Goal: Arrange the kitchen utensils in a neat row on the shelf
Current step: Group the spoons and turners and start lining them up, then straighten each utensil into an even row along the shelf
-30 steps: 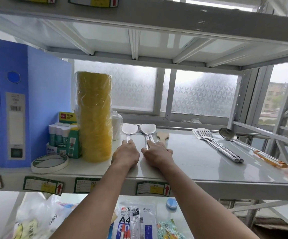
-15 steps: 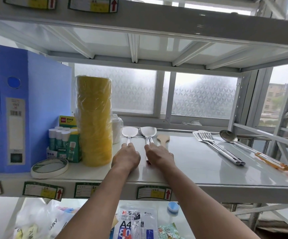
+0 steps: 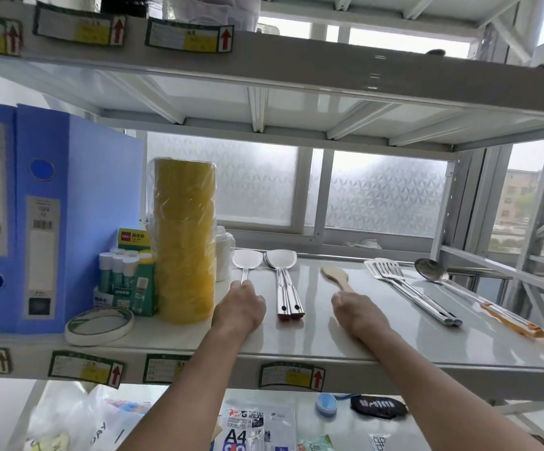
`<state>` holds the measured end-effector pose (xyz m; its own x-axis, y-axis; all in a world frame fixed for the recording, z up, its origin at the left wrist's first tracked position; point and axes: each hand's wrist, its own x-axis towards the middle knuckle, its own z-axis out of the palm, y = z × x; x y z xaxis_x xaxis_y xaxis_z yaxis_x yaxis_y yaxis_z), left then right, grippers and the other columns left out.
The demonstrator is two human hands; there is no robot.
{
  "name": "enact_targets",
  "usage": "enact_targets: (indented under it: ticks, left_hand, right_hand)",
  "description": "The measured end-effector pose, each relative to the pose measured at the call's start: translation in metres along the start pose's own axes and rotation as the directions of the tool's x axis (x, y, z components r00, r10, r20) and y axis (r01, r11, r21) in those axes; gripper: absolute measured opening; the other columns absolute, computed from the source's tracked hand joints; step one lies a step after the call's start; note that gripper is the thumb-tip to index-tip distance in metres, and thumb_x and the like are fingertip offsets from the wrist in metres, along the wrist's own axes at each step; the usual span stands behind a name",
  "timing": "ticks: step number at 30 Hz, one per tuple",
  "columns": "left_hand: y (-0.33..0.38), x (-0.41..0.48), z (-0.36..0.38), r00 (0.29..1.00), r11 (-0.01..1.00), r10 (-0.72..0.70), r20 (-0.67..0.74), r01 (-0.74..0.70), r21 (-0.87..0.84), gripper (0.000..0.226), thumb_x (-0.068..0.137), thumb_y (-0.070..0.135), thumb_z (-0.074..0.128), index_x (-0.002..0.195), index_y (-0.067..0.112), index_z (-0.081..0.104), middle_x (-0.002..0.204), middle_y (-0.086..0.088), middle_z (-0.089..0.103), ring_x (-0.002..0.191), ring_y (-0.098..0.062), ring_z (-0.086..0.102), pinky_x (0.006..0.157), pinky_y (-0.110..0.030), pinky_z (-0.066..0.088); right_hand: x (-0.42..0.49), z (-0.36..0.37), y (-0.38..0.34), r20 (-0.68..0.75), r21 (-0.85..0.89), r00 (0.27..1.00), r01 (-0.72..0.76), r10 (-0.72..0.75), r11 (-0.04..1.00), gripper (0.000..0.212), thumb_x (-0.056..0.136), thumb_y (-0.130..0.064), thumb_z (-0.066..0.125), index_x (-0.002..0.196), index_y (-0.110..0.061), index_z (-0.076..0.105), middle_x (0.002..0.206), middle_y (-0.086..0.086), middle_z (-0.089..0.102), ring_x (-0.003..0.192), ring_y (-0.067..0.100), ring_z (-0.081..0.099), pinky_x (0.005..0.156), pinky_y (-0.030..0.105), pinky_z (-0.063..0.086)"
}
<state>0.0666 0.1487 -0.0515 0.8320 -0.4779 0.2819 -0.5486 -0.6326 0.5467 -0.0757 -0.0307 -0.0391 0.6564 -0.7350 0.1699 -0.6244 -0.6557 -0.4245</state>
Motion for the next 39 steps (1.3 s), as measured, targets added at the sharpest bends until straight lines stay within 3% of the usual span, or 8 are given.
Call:
enact_targets:
  ticks: [3,7,12,15,20,27,32,39]
  left_hand:
    - [0.000,-0.001,0.000,1.000,1.000,0.003,0.000,-0.003,-0.004,0.043,0.099,0.024,0.039,0.137,0.008,0.051,0.142,-0.009,0.050,0.121,-0.032,0.057,0.098,-0.045,0.050]
    - [0.000,-0.001,-0.001,1.000,1.000,0.005,-0.001,-0.005,-0.004,0.043,0.099,0.024,0.039,0.138,0.008,0.050,0.143,-0.009,0.048,0.121,-0.032,0.057,0.097,-0.045,0.050]
    - [0.001,-0.002,-0.002,1.000,1.000,0.012,-0.007,-0.012,-0.011,0.043,0.099,0.024,0.039,0.138,0.008,0.050,0.142,-0.009,0.048,0.118,-0.032,0.059,0.096,-0.044,0.050]
    - [0.001,-0.002,0.000,1.000,1.000,0.018,-0.023,-0.018,-0.009,0.042,0.099,0.024,0.039,0.135,0.006,0.052,0.139,-0.009,0.048,0.115,-0.031,0.059,0.092,-0.044,0.051]
    - [0.005,-0.005,0.001,0.954,0.961,0.262,-0.145,-0.243,0.134,0.041,0.096,0.033,0.043,0.125,0.014,0.066,0.153,-0.006,0.046,0.143,-0.024,0.039,0.110,-0.044,0.038]
    - [0.009,-0.011,0.001,0.840,0.820,0.542,0.017,-0.533,0.206,0.045,0.095,0.029,0.036,0.128,0.018,0.065,0.145,0.011,0.055,0.145,-0.010,0.036,0.115,-0.039,0.028]
    - [0.007,-0.007,0.004,0.854,0.817,0.519,0.030,-0.506,0.275,0.058,0.089,0.043,0.029,0.131,0.025,0.065,0.136,0.004,0.066,0.132,-0.016,0.054,0.109,-0.042,0.039]
    - [0.009,-0.011,0.001,0.866,0.823,0.499,0.040,-0.488,0.291,0.051,0.087,0.042,0.033,0.115,0.022,0.070,0.125,0.002,0.071,0.124,-0.016,0.061,0.105,-0.041,0.043]
  right_hand:
    - [0.004,-0.011,0.026,-0.004,-0.058,1.000,-0.001,0.001,0.998,0.029,0.099,-0.030,0.033,0.095,-0.017,0.058,0.125,0.018,0.064,0.113,0.033,0.057,0.089,0.040,0.043]
    - [0.007,-0.024,0.051,-0.016,-0.095,1.000,0.023,-0.024,0.995,0.040,0.099,-0.022,0.038,0.130,-0.022,0.065,0.136,0.014,0.064,0.124,0.033,0.057,0.104,0.039,0.043]
    - [0.005,-0.032,0.037,-0.013,-0.195,1.000,-0.010,0.007,0.981,0.026,0.093,-0.018,0.038,0.095,-0.019,0.064,0.116,0.011,0.070,0.109,0.033,0.062,0.086,0.038,0.042]
    - [-0.002,-0.020,0.001,-0.046,-0.135,0.985,0.156,-0.164,0.978,0.023,0.100,-0.023,0.036,0.093,-0.021,0.058,0.106,0.012,0.069,0.110,0.036,0.063,0.088,0.042,0.043]
    - [-0.008,0.017,-0.053,0.042,0.212,0.938,0.327,-0.343,0.921,0.048,0.103,-0.037,0.045,0.148,-0.021,0.050,0.152,0.007,0.053,0.141,0.026,0.047,0.115,0.035,0.034]
    - [-0.007,0.033,-0.061,0.195,0.025,0.913,0.360,-0.357,0.933,0.060,0.099,-0.042,0.018,0.159,-0.037,0.021,0.169,0.000,0.019,0.153,0.024,0.024,0.119,0.053,0.021]
    - [-0.007,0.034,-0.053,0.143,0.031,0.925,0.352,-0.353,0.935,0.044,0.101,-0.040,0.021,0.139,-0.031,0.042,0.147,-0.004,0.044,0.139,0.021,0.043,0.109,0.049,0.033]
    - [-0.012,0.026,-0.041,0.121,-0.052,0.951,0.294,-0.286,0.954,0.043,0.102,-0.033,0.032,0.145,-0.030,0.038,0.151,0.002,0.049,0.138,0.025,0.044,0.116,0.050,0.028]
